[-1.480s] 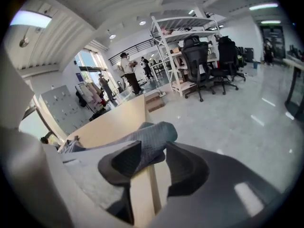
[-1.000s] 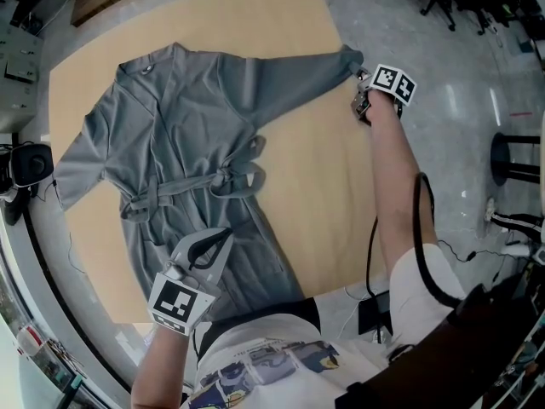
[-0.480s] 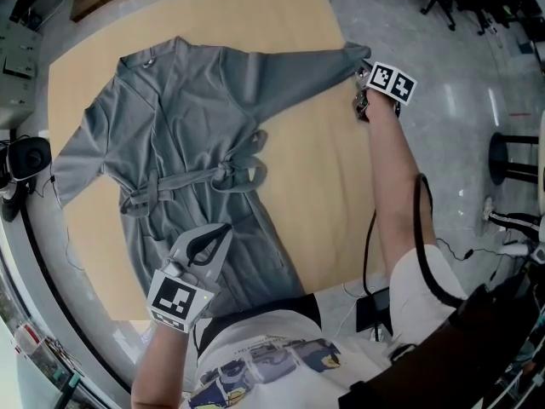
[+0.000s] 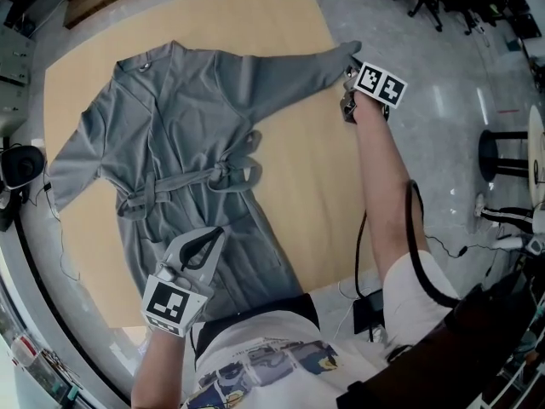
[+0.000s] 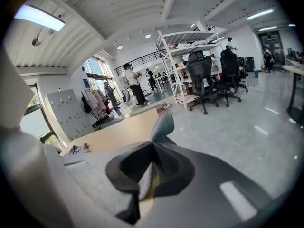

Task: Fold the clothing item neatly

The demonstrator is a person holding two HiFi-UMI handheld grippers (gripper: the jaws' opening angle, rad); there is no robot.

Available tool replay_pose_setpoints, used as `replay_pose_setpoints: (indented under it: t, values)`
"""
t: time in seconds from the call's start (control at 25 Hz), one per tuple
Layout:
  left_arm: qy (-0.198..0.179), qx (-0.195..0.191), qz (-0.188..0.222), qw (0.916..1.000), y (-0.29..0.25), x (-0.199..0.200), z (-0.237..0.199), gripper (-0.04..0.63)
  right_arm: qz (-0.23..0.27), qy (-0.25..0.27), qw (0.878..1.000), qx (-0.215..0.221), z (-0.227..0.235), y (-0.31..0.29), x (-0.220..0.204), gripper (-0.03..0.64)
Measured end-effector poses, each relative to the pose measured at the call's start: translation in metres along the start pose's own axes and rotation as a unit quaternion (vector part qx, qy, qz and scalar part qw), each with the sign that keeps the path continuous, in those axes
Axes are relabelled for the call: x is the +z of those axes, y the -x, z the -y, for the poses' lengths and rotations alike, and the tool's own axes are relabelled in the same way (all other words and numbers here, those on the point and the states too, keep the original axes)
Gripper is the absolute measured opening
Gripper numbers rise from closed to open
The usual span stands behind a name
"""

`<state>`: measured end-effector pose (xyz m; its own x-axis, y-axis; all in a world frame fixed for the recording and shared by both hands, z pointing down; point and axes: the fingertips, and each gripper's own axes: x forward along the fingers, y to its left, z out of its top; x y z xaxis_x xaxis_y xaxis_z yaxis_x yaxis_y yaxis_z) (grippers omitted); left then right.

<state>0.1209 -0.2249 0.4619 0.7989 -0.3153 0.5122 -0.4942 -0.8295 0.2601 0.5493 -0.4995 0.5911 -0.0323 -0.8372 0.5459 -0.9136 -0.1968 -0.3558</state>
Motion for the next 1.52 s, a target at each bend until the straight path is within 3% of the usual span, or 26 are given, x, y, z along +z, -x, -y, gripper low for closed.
replay_pose_setpoints:
  t: [0.48, 0.8, 1.08, 1.52]
  values:
    - [0.006, -0.003, 0.033, 0.9994, 0.043, -0.01, -0.002, 0.006, 0.008, 0.031, 0.999, 0.01, -0.075, 0.024, 0.003, 0.012]
    - [0.012, 0.008, 0.053, 0.9985, 0.089, -0.025, -0.012, 0.006, 0.006, 0.056, 0.998, 0.027, -0.151, 0.028, -0.007, 0.011]
    - [0.02, 0.019, 0.072, 0.997, 0.134, -0.043, -0.024, 0.006, -0.005, 0.073, 0.996, 0.05, -0.241, 0.021, -0.041, 0.011]
    - [0.048, 0.066, 0.089, 0.9927, 0.214, -0.085, -0.053, 0.006, -0.04, 0.124, 0.986, 0.107, -0.394, -0.002, -0.115, 0.011]
